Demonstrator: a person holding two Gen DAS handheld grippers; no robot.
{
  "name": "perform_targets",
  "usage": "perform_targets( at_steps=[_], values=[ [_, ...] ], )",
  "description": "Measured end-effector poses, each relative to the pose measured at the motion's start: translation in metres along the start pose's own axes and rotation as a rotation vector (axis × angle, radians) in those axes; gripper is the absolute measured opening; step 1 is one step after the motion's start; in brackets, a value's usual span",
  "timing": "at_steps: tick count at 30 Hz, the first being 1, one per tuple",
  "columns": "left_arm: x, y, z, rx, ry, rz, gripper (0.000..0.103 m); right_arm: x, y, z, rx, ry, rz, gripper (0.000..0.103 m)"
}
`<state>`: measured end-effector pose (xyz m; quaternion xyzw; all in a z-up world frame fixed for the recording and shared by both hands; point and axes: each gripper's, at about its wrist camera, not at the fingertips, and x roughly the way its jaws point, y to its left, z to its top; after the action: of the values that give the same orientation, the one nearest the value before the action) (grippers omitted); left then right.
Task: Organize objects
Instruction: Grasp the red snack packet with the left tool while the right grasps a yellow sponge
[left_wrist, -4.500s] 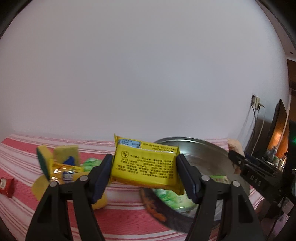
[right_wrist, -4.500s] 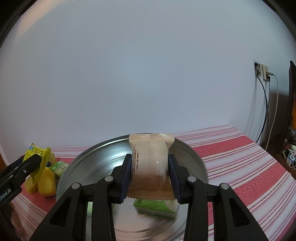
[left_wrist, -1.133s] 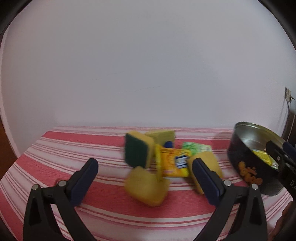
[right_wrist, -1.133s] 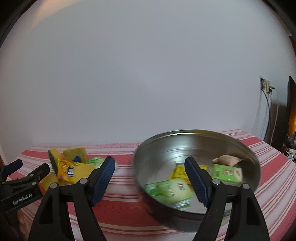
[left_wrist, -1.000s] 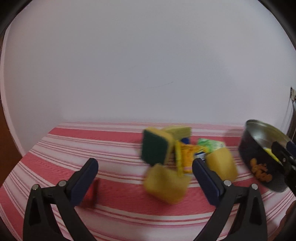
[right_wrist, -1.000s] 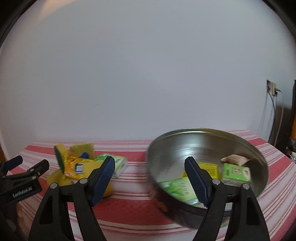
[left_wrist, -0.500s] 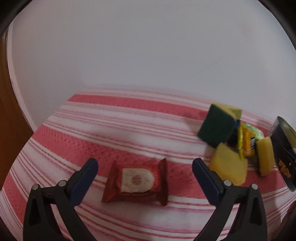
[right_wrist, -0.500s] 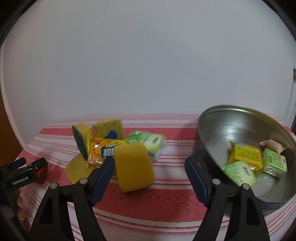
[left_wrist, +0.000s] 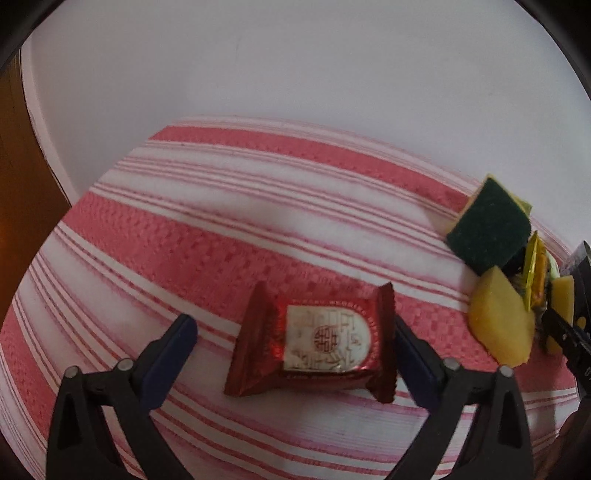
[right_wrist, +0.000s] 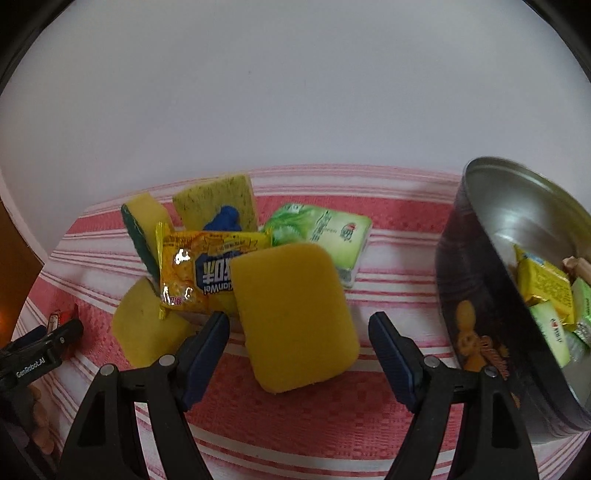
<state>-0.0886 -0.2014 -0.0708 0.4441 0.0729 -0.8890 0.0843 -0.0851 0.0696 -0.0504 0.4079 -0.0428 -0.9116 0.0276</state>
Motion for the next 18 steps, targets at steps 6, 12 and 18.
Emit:
perform_targets(
  at_steps=[6,12,18],
  values=[
    [-0.007,-0.002,-0.001,0.005,-0.029,-0.009,0.068,-0.001,0.002,-0.004,-0.015,0.005,0.04,0.059],
    [-0.016,-0.004,-0.001,-0.004,-0.074,-0.081,0.059,-0.024,-0.001,-0.011,-0.007,-0.106,0.08,0.059],
    [-0.058,-0.009,-0.004,0.003,-0.325,-0.135,0.059,-0.055,-0.002,-0.021,-0.03,-0.278,0.016,0.059]
  ],
)
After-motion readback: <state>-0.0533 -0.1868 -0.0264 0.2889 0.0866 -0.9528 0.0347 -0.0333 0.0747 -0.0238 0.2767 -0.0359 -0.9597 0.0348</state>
